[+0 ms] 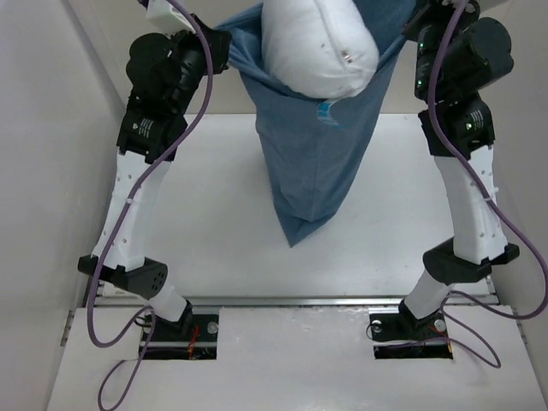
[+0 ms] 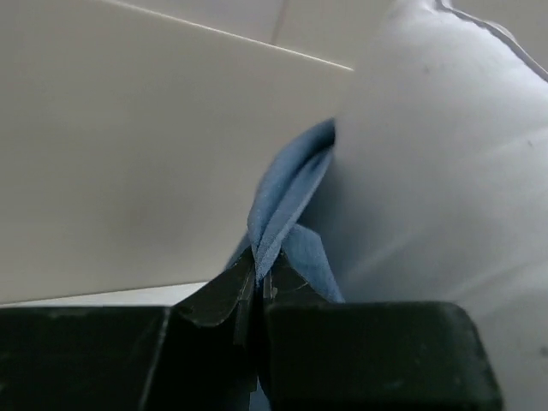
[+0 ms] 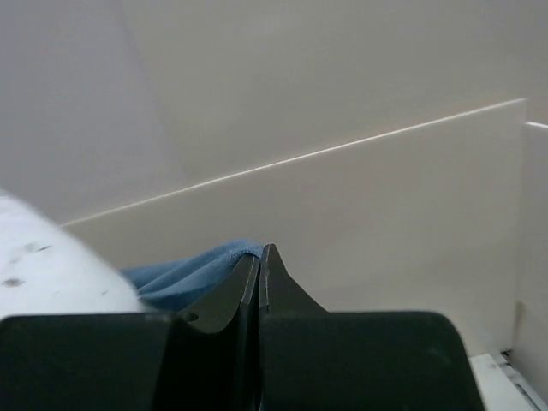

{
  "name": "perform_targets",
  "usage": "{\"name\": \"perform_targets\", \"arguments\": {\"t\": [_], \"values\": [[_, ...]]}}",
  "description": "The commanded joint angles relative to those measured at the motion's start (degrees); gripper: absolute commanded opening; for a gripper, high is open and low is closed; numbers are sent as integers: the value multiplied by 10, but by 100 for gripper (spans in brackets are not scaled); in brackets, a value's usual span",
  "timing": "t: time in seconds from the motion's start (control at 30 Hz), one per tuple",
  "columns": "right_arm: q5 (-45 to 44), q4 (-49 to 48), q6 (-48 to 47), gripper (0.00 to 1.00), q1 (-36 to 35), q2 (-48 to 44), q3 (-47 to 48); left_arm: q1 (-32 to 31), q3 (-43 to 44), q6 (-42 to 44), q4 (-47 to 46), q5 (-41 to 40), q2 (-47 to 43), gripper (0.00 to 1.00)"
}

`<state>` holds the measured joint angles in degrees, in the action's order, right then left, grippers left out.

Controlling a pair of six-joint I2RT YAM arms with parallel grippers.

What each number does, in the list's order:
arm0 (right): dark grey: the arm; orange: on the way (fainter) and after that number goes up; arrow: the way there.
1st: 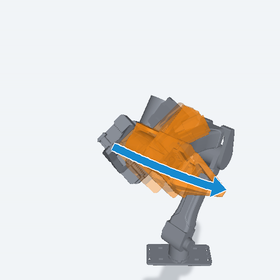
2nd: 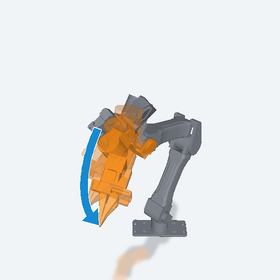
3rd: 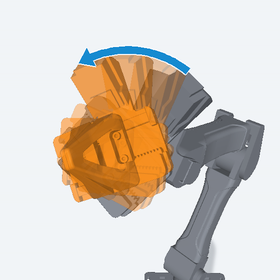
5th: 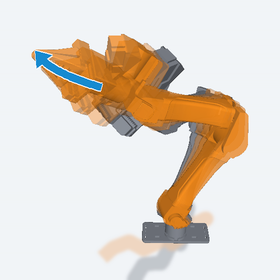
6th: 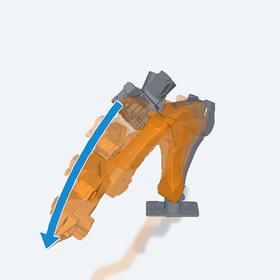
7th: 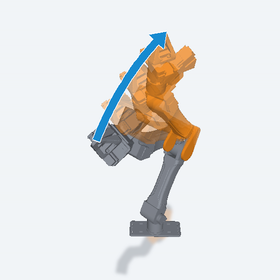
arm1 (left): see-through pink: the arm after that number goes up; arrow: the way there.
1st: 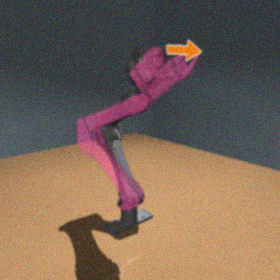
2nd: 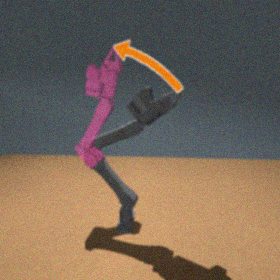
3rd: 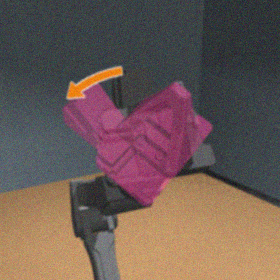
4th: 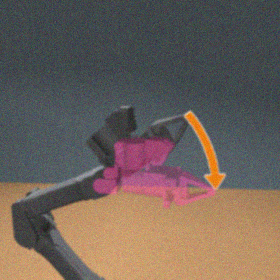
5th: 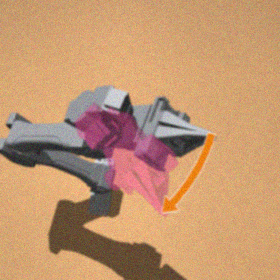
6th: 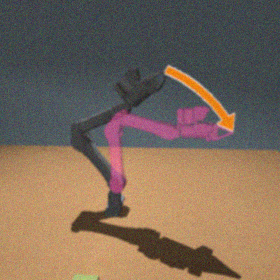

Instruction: Put the pillow into the pillowcase

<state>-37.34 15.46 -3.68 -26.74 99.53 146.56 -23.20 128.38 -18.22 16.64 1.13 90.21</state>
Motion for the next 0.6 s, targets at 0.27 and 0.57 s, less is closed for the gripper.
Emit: {"name": "perform_targets", "arguments": {"t": [0.27,0.57], "values": [[496,112,14,0,-128,-76,-138,82,130,-39,80,-94,123,0],[-152,-102,-61,0,60,123,147,-51,-279,29,-164,91,-214,0]]}}
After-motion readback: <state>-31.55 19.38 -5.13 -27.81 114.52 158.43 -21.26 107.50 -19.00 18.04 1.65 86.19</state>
